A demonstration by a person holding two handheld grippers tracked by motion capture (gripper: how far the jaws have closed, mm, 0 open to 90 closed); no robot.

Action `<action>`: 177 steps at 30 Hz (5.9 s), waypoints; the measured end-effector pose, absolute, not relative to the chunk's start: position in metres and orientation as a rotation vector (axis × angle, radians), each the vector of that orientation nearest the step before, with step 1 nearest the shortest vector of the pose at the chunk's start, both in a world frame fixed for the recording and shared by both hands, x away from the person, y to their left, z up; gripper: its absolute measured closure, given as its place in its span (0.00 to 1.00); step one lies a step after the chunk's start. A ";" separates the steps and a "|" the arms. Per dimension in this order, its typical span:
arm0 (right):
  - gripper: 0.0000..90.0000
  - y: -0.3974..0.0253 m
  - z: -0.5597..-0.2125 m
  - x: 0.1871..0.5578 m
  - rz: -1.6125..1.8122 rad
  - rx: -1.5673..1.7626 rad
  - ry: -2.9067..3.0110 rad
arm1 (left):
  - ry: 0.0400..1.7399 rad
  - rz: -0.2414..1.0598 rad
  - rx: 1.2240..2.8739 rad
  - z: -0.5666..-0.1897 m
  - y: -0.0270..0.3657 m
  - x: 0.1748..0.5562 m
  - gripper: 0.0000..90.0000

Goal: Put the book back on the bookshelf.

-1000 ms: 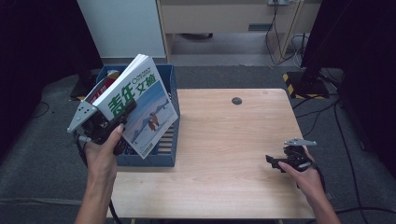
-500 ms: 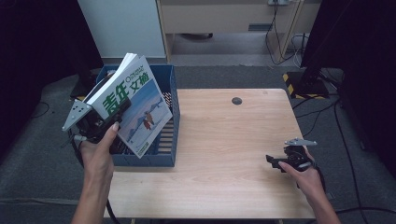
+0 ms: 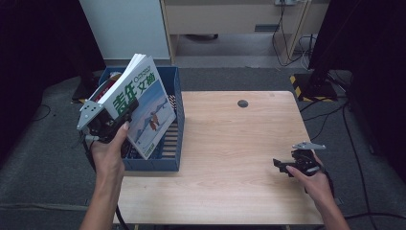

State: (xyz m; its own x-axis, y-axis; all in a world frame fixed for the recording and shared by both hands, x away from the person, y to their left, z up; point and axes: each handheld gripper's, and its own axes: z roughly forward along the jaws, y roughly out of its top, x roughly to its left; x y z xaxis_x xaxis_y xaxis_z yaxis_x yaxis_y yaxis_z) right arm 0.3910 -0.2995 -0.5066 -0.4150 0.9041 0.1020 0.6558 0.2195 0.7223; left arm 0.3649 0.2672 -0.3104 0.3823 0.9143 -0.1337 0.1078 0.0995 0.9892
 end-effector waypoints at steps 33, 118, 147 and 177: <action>0.12 -0.301 -0.506 0.390 1.025 1.446 2.157 | 1.027 0.768 1.387 -0.322 0.239 0.389 0.82; 0.13 -0.304 -0.506 0.390 1.023 1.450 2.154 | 1.031 0.760 1.402 -0.350 0.227 0.424 0.82; 0.11 -0.302 -0.509 0.391 1.006 1.449 2.167 | 1.039 0.750 1.418 -0.371 0.226 0.432 0.82; 0.11 -0.299 -0.513 0.391 0.987 1.445 2.181 | 1.063 0.756 1.406 -0.395 0.227 0.441 0.82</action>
State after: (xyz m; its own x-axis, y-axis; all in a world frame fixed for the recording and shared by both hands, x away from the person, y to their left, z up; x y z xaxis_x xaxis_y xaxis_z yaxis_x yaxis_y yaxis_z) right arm 0.3906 -0.2989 -0.5126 -0.4226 0.9018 0.0902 0.6629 0.2397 0.7093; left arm 0.4405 0.2272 -0.3954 0.3799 0.9153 -0.1335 0.1740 0.0710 0.9822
